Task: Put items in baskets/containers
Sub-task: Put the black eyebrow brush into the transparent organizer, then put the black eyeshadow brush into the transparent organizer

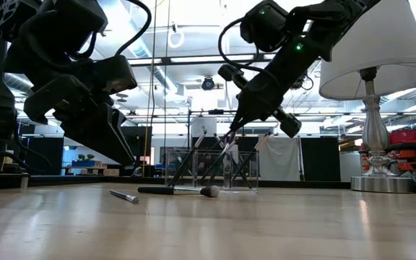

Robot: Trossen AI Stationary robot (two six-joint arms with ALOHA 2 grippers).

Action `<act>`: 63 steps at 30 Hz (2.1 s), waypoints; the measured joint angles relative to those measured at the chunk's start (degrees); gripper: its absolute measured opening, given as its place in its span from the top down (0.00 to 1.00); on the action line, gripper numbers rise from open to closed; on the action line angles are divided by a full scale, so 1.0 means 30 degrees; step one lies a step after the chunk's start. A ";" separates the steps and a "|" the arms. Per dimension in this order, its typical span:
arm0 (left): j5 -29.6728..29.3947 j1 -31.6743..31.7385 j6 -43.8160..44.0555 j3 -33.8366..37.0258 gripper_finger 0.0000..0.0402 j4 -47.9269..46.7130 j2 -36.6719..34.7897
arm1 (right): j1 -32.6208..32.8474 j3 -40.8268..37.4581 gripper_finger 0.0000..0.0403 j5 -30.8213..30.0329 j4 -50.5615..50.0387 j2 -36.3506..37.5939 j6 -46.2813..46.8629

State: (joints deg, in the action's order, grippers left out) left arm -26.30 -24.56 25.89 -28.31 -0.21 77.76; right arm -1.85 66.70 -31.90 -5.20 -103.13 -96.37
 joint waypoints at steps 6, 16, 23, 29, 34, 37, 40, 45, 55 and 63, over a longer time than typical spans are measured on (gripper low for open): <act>0.0000 0.0000 0.0000 0.0006 0.81 0.0000 0.0000 | 0.0000 0.0000 0.98 0.0810 -0.0010 0.0000 -0.0050; 0.0000 0.0000 0.0007 -0.0001 0.81 -0.0001 0.0000 | 0.0000 0.0000 0.80 0.1651 0.0024 0.0000 -0.0046; 0.0000 0.0000 0.0013 0.0003 0.81 0.0000 0.0000 | 0.0000 0.0000 0.69 0.1603 0.0604 0.0000 -0.0046; 0.0000 0.0000 0.0010 0.0001 0.81 -0.0007 0.0000 | 0.0080 0.0000 0.68 0.1430 0.2227 0.0000 -0.0046; 0.0145 0.0000 0.0023 -0.0001 0.81 -0.0007 0.0000 | 0.1051 0.0000 0.68 -0.1804 0.4246 0.0000 0.1505; 0.0710 -0.0029 0.0144 0.0004 0.81 -0.0015 0.0000 | 0.1913 0.0024 0.68 -0.3846 0.5324 0.0000 0.7183; 0.1188 -0.0029 0.0187 0.0004 0.81 -0.0015 0.0000 | 0.2776 0.0029 0.69 -0.3229 0.5013 0.0000 1.5887; 0.1217 -0.0029 0.0227 -0.0001 0.81 -0.0015 0.0000 | 0.3544 0.0003 0.72 0.4765 0.3073 0.0000 2.5074; 0.1166 0.0000 0.0138 0.0006 0.81 -0.0070 0.0000 | 0.4928 -0.2757 0.70 0.6657 1.0688 -0.2206 3.1926; 0.1682 0.0000 -0.3531 0.0013 0.81 -0.1387 0.0000 | 0.5705 -0.1659 0.55 0.6123 1.8641 -0.7488 3.3152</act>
State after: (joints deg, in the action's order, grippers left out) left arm -21.26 -24.56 15.30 -28.27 -4.37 77.76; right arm 15.27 61.72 -13.53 50.73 -125.60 3.09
